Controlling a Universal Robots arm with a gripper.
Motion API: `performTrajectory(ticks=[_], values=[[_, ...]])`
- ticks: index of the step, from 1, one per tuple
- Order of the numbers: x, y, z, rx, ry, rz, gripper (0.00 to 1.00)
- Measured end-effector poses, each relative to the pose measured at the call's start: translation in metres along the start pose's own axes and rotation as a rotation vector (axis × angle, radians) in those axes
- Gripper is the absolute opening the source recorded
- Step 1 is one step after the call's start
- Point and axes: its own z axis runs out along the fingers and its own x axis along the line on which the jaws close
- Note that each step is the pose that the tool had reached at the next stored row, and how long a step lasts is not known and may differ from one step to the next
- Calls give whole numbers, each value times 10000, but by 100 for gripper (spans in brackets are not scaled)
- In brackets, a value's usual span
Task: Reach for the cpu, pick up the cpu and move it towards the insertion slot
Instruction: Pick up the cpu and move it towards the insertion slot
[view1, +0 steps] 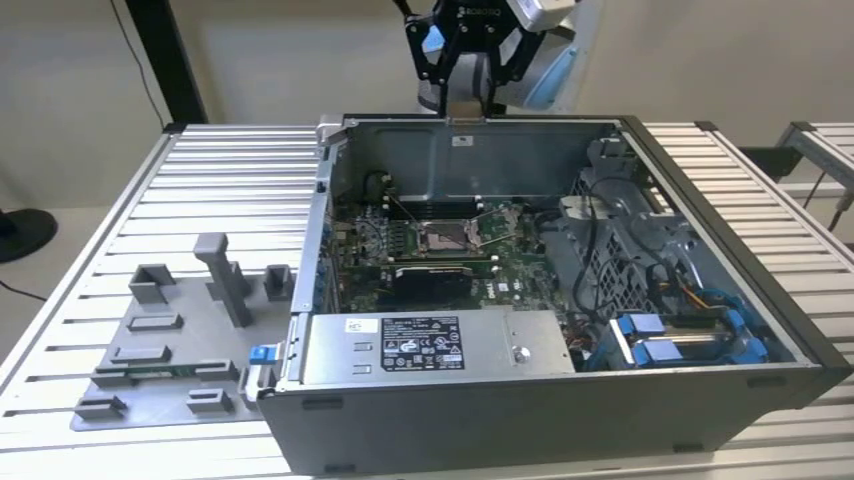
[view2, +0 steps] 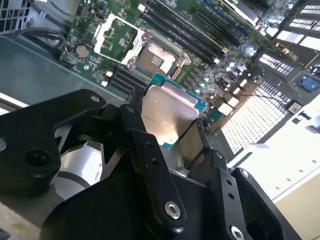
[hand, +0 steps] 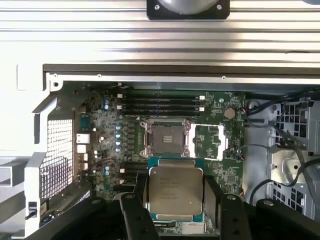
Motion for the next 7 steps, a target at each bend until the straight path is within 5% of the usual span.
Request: performTrajectory(ticks=[7], values=[[0, 6, 0, 0, 1, -1, 0]])
